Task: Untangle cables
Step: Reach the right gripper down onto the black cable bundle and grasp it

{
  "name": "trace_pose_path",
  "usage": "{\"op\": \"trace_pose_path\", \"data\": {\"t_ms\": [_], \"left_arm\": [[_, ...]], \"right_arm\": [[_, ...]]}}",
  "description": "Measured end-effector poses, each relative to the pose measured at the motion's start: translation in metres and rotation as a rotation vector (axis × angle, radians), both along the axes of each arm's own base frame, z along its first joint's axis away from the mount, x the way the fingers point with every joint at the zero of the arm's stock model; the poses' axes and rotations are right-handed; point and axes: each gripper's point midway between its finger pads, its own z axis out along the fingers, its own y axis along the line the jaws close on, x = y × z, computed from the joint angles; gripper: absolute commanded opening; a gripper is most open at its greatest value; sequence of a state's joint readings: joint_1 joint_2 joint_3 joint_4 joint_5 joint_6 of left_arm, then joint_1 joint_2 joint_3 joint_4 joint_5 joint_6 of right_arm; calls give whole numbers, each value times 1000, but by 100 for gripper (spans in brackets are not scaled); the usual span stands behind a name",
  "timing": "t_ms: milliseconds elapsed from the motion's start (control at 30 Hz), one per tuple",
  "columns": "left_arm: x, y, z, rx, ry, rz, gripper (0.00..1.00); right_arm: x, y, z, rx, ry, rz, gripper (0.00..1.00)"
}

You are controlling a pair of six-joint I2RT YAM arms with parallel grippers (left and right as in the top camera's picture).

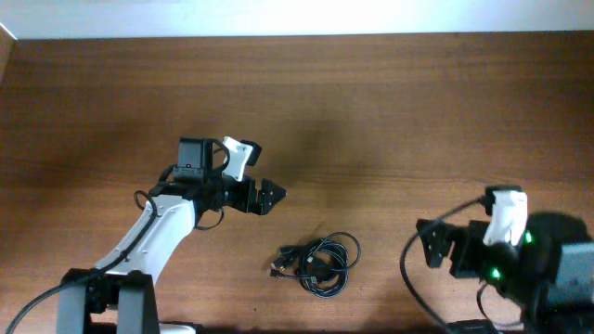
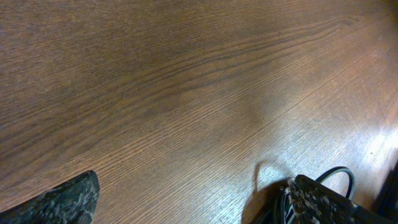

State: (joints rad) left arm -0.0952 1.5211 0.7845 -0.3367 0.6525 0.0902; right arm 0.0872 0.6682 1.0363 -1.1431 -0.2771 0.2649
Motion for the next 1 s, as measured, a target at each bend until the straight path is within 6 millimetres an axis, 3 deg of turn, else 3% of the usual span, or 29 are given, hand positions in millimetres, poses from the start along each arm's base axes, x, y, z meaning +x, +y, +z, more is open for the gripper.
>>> {"op": "trace_pose_path", "data": {"t_ms": [133,200,267,300,367,567,700,833,900,933,967,1000], "left_arm": [[0,0,0,-2,3,-1,99],[0,0,0,-2,3,-1,99],[0,0,0,-2,2,-1,99],[0,0,0,-2,2,-1,99],[0,0,0,-2,2,-1,99],[0,1,-1,9,1,5,99],[8,19,-11,106,11,89,99],[13,33,-17,170,28,176,99],[14,34,-18,178,27,184,99],[14,34,-18,178,27,184,99],[14,34,-18,179,28,184,99],[14,34,-18,179,28,185,99]], "right_arm": [[18,15,-26,62,184,36,99],[19,33,-46,128,334,116,99],[15,46,-74,135,511,179,94],[4,59,-95,105,622,262,93],[-7,80,-118,43,709,376,92],[-8,116,-158,-111,684,520,92],[-1,129,-179,-210,646,557,92],[0,138,-228,-288,736,580,88],[-4,145,-237,-306,743,603,86],[-3,148,-237,-305,732,610,82],[0,152,-237,-298,709,615,64],[2,154,-238,-294,703,611,54]]}}
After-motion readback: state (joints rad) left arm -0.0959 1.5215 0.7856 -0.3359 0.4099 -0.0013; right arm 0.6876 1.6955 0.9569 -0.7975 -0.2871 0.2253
